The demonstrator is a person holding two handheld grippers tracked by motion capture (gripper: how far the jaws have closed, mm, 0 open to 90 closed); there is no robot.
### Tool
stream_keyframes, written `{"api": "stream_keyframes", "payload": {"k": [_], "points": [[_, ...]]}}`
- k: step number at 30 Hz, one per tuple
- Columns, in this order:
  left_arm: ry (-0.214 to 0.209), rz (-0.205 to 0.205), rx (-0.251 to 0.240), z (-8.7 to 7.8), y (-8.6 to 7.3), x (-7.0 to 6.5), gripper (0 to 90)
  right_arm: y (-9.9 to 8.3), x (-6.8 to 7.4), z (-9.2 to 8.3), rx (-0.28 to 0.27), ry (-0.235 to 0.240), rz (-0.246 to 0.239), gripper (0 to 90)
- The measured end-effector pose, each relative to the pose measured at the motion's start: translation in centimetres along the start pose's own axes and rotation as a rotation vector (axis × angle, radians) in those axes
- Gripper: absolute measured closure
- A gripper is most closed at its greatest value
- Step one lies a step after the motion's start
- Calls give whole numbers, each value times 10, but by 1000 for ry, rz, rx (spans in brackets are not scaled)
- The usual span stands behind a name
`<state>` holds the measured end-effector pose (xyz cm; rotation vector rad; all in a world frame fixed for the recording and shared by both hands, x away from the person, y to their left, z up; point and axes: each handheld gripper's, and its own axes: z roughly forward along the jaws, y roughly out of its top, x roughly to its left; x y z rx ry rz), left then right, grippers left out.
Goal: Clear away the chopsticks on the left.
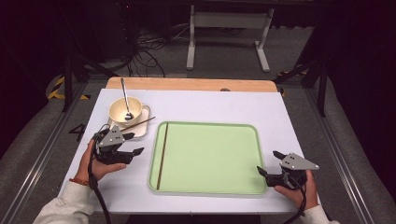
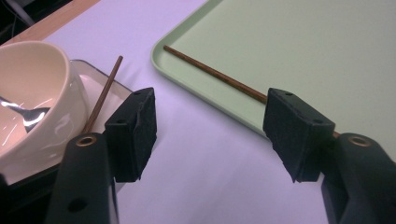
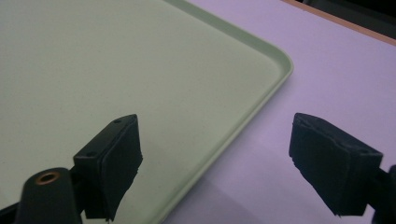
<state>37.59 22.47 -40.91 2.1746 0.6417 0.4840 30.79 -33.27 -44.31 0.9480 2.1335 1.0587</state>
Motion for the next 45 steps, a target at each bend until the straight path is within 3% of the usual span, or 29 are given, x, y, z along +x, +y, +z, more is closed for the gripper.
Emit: {"api": "stream_keyframes", "payload": {"k": [8,15,27,35,42,43,45], "points": [[32,-41,10,-6,-9,10,231,1,0,1,-3,4,-2,172],[58,-48,24,-13,-16,19,229,2,0,2,-3,6,-6,172],[114,-101,46,-18,-32,42,248,2,1,4,-1,12,-7,172],[145,-135,76,-11,-40,66,306,2,1,5,5,15,-9,172],[143,-154,102,-6,-48,85,420,1,1,5,8,12,-7,172],[143,-163,107,-5,-49,86,502,0,1,4,8,11,-3,173],[146,-164,111,-4,-51,90,516,0,1,4,9,10,-3,173]]}}
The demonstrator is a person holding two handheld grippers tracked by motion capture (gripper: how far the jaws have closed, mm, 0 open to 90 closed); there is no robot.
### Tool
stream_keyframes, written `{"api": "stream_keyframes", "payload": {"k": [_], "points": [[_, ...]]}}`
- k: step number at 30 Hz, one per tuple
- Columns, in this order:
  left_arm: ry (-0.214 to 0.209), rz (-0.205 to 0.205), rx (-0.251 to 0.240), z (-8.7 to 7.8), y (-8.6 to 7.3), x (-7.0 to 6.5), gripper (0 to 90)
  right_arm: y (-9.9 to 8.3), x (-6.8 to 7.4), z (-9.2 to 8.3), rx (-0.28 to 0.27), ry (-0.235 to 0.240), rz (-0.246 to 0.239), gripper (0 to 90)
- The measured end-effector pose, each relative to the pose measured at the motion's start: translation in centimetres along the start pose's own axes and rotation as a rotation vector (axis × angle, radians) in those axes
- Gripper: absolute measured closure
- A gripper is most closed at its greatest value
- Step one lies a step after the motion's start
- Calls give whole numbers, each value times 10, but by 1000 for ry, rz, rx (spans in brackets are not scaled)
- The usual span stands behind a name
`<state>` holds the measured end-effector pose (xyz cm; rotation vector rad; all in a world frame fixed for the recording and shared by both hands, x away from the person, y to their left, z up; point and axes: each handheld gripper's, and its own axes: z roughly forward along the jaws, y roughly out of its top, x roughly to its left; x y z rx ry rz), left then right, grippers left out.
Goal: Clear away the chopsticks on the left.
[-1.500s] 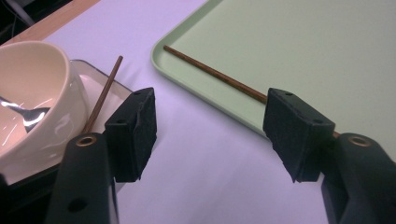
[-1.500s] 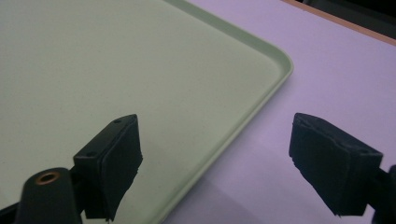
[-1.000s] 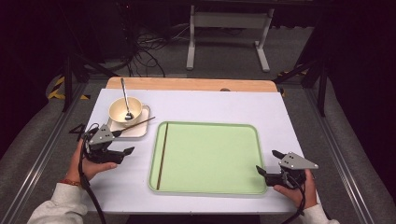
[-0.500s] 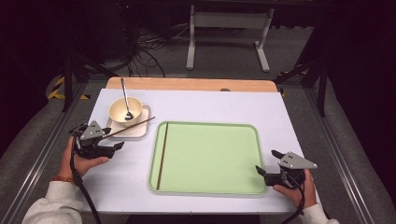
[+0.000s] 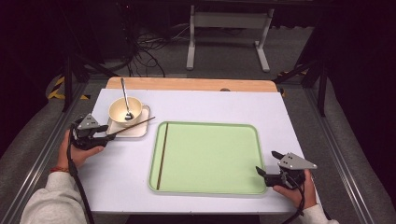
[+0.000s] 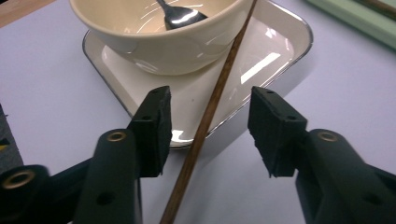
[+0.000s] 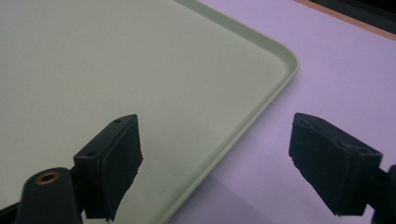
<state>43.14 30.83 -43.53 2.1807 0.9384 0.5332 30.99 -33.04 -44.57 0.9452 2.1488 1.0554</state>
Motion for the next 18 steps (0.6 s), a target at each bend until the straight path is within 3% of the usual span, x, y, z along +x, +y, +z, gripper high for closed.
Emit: {"api": "stream_keyframes", "payload": {"k": [2,8,18], "points": [[-23,-10,-5,4,1,4,533,0,1,-2,1,0,-5,173],[-37,-10,-11,12,8,4,588,-2,2,-4,5,-8,-2,173],[-17,14,63,28,10,5,652,-7,1,-11,7,-23,14,173]]}}
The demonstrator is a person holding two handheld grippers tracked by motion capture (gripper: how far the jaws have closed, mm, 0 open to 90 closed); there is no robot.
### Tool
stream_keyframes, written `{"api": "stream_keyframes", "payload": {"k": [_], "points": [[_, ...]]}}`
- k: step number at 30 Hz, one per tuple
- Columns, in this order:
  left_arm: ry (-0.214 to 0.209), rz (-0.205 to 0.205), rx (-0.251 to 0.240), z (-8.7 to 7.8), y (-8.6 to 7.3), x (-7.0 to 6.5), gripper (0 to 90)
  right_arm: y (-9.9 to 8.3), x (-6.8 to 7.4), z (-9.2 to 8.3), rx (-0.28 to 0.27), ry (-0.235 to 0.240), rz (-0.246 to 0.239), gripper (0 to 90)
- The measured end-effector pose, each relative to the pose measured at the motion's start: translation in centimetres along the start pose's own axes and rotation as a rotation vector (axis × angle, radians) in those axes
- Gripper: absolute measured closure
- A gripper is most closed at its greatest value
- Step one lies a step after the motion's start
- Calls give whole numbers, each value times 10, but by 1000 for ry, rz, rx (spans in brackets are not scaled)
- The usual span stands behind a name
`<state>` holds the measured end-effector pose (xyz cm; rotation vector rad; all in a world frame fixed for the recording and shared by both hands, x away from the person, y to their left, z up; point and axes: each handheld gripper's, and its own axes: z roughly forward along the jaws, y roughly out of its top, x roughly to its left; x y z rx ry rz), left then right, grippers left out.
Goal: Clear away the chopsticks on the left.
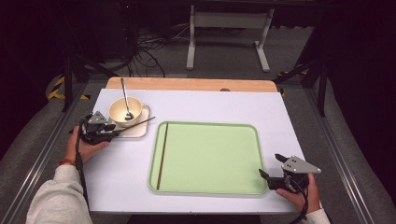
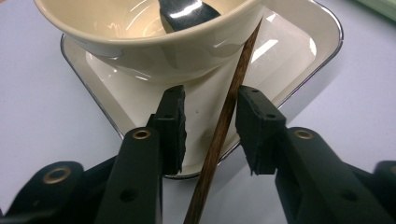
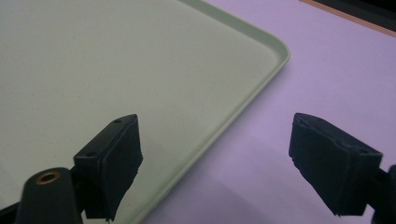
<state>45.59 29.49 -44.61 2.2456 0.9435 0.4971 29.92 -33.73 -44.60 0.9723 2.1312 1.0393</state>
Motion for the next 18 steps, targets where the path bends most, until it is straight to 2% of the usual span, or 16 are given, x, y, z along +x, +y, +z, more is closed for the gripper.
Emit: {"api": "stream_keyframes", "payload": {"k": [3,5,11,12,14,18], "points": [[-6,3,6,1,0,1,688,0,0,-1,-1,-2,1,174],[-8,-4,11,2,0,0,746,0,1,0,2,-1,-3,174],[-35,2,16,1,3,-4,789,-1,0,0,13,-6,-2,174],[-38,21,23,0,4,-5,803,-1,0,0,12,-6,-1,174],[-62,34,24,-1,7,-9,824,-1,0,-1,11,-5,-1,174],[-81,52,20,-1,8,-11,844,-1,1,0,12,0,-4,174]]}}
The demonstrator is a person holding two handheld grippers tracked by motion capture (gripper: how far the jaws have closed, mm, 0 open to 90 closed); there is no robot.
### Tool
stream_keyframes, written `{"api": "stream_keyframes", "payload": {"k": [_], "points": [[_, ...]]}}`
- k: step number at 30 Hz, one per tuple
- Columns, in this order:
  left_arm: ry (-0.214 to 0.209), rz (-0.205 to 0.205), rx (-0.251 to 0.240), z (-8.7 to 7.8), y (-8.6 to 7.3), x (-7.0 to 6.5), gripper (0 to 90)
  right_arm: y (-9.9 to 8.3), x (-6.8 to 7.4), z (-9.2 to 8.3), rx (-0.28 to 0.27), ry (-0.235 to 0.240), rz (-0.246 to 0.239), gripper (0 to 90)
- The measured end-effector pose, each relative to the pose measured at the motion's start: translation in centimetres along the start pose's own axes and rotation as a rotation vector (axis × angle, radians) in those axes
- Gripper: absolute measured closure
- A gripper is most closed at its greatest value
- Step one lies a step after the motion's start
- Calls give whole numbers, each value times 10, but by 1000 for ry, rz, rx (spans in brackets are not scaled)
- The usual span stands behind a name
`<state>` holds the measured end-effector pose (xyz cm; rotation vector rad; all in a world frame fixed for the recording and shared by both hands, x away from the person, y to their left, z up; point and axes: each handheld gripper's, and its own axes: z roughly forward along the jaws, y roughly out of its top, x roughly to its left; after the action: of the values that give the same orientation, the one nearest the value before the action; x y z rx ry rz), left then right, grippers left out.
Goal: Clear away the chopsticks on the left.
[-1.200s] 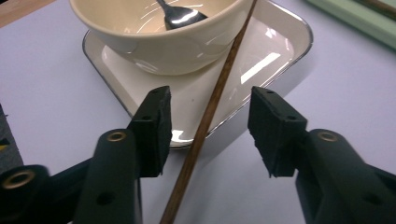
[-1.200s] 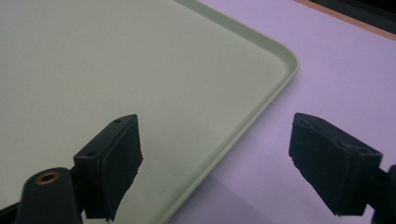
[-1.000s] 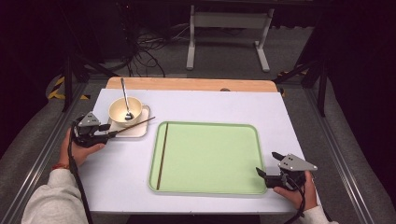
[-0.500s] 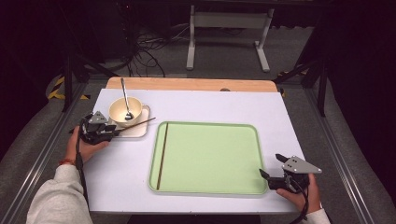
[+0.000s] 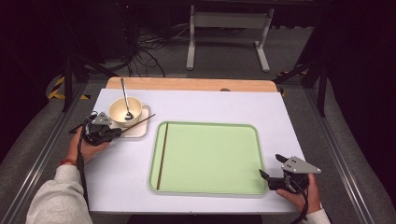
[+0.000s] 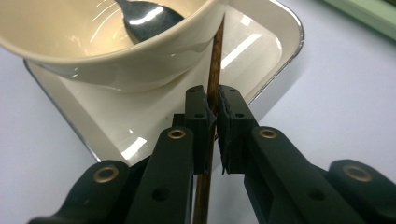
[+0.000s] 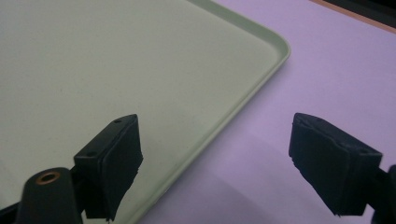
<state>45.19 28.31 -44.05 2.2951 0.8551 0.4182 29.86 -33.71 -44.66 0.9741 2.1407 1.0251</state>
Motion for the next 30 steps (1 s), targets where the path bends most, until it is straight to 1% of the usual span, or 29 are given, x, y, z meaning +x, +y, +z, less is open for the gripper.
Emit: {"api": "stream_keyframes", "payload": {"k": [4,5,7,9,10,11,12,14,16,17,18,19,20,21,23,26,28,29,30], "points": [[-9,2,-4,1,1,-1,850,0,0,0,0,1,1,173],[-27,-5,-9,0,0,-1,850,0,-1,0,1,1,1,173],[-26,-5,-15,0,0,-2,851,0,-1,-1,-3,4,6,173],[-41,-17,-37,-2,-1,-2,851,0,-1,-1,-4,5,5,173],[-35,-28,-48,-4,-1,-3,851,0,-1,-1,-4,6,5,173],[-47,-41,-63,-5,-1,-3,851,0,-1,-1,-3,5,4,173],[-57,-43,-70,-6,0,-4,851,0,-1,-1,-3,5,4,173],[-50,-43,-78,-8,1,-8,851,0,-1,-1,-5,6,5,173],[-78,-45,-102,-11,3,-11,852,0,-1,-1,-7,3,8,173],[-71,-44,-106,-12,4,-13,852,0,-1,-1,-8,3,9,173],[-85,-48,-112,-13,6,-15,852,0,-1,-1,-8,4,7,173],[-87,-44,-119,-15,7,-17,852,1,-1,-1,-6,6,5,173],[-79,-46,-124,-16,8,-19,852,1,-1,0,-6,8,4,174],[-85,-46,-128,-17,10,-21,852,1,0,0,-5,10,4,174],[-104,-65,-148,-19,12,-24,852,1,0,-1,-6,9,2,174],[-111,-68,-154,-20,15,-27,852,1,-1,-1,-8,8,4,174],[-119,-77,-159,-21,18,-32,852,1,-1,-1,-9,4,5,174],[-120,-73,-162,-21,19,-34,852,0,-1,-2,-11,4,6,173],[-117,-66,-166,-22,22,-39,852,0,-2,-2,-12,3,8,170]]}}
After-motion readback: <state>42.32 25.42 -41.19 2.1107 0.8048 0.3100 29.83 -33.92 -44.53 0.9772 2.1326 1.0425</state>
